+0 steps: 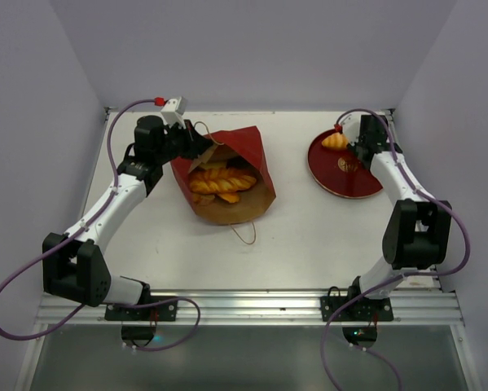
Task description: Take the fake bread out of the paper bag
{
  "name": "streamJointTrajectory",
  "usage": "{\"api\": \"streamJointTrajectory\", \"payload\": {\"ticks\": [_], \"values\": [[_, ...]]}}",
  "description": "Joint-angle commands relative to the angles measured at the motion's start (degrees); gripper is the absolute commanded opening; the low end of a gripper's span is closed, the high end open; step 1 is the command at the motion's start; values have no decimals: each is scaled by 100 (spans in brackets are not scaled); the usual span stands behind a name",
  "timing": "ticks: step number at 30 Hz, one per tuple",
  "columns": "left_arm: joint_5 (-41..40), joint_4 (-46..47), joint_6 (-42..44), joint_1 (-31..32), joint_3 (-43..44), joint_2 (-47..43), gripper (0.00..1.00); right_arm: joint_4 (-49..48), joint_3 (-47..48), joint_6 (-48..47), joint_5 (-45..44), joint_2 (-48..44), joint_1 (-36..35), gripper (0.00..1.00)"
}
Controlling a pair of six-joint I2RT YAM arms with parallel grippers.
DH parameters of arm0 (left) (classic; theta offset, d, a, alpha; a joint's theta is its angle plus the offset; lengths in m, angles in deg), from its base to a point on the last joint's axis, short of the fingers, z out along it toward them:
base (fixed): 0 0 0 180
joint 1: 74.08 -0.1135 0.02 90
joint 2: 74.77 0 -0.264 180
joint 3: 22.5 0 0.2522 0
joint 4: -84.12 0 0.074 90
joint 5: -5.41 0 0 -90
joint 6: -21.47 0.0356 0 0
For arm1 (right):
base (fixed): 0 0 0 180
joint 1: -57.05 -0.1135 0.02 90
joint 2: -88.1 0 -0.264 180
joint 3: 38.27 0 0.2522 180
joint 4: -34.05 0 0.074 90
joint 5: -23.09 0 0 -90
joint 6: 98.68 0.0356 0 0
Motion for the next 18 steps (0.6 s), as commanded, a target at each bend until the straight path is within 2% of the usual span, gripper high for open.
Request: {"api": "streamJointTrajectory", "payload": {"ticks": [1, 18], "values": [[7, 14, 142, -57, -99, -29, 0, -250, 152, -113, -122, -52, 96, 35], [7, 14, 142, -57, -90, -12, 0, -197, 143, 107, 256, -263, 158, 45]]}}
